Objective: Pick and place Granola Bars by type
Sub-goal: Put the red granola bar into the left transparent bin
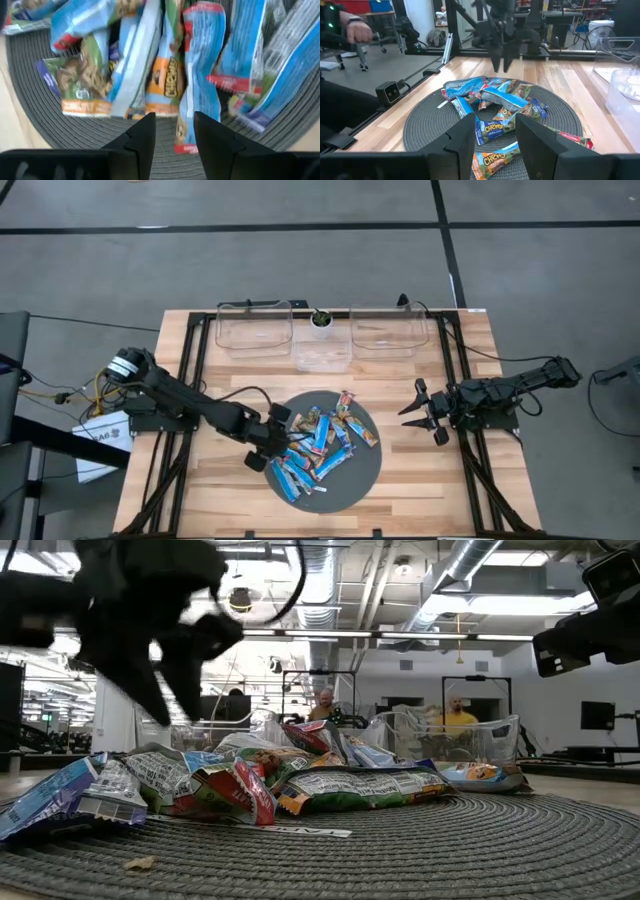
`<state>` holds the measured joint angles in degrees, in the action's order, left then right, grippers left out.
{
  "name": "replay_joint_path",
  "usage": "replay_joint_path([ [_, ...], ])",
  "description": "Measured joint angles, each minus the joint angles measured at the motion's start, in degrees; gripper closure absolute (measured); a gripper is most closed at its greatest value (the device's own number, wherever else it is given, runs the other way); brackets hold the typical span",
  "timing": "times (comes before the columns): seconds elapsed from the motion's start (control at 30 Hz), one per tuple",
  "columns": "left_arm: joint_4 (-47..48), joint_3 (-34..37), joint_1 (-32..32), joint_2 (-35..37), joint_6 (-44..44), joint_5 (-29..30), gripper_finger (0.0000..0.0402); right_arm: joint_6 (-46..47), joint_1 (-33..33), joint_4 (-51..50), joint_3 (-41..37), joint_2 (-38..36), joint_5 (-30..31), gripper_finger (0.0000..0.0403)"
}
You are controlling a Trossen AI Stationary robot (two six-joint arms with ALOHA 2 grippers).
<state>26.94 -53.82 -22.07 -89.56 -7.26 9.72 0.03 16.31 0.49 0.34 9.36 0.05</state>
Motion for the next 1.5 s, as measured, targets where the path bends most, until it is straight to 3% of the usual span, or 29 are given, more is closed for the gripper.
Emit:
replay_joint_path([
  [0.3,9.38,-8.73,-0.32,0.22,6.62,3.64,0.0274,0.00,0.00,-0.02,0.00,0.00,-0.02,0.0270],
  [0.73,17.62,-8.68,-0.04,0.20,5.96,3.72,0.0274,0.00,0.00,-0.02,0.00,0.00,-0.02,0.0268],
  [1.07,7.52,-1.14,-1.14,-2.57,6.17,5.16,0.0274,0.00,-0.02,-0.02,0.00,0.00,0.00,0.0268],
  [1.5,3.29,-0.64,-4.74,-5.44,5.20,6.95,0.0274,0.00,-0.01,-0.02,0.00,0.00,-0.01,0.0269],
])
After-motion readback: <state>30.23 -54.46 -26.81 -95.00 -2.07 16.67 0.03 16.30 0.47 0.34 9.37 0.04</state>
